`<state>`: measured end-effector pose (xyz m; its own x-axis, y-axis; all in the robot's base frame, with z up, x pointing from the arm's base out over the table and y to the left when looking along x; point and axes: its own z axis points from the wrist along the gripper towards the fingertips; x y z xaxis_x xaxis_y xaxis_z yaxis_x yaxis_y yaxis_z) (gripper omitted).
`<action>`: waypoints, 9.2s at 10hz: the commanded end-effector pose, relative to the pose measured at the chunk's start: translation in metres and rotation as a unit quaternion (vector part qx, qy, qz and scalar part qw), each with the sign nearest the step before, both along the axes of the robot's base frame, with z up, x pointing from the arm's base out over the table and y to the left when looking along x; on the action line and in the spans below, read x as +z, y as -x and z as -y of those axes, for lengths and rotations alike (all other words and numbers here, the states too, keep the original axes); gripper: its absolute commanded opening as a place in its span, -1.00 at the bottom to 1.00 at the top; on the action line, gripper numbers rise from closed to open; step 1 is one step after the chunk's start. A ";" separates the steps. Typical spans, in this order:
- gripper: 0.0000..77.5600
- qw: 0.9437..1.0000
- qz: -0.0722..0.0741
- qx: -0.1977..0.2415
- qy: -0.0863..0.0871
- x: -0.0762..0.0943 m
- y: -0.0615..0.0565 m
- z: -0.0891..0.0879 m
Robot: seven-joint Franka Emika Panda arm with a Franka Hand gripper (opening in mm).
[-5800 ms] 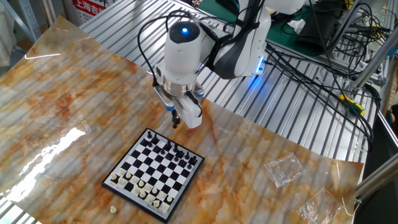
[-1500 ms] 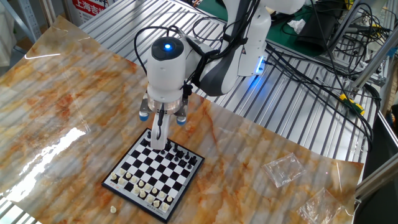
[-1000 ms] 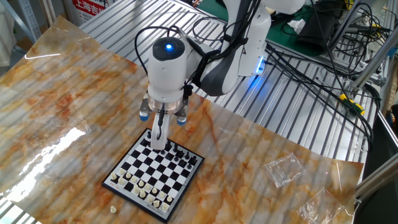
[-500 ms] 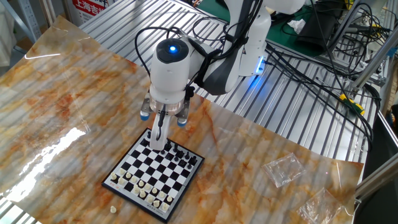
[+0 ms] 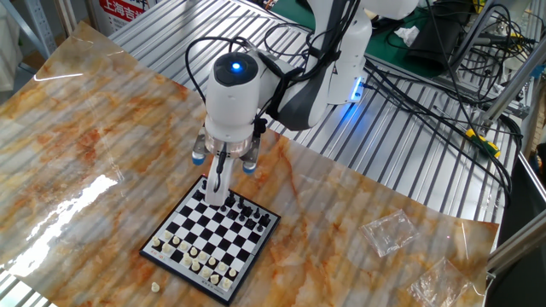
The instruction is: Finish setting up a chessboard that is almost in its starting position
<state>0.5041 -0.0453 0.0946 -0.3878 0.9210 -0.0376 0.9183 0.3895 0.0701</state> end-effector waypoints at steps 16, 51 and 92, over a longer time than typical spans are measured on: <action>1.00 1.000 0.001 -0.004 -0.005 0.001 -0.001 0.000; 1.00 0.920 -0.011 0.391 0.027 0.069 -0.031 0.016; 1.00 0.930 -0.021 0.367 0.003 0.060 -0.170 0.009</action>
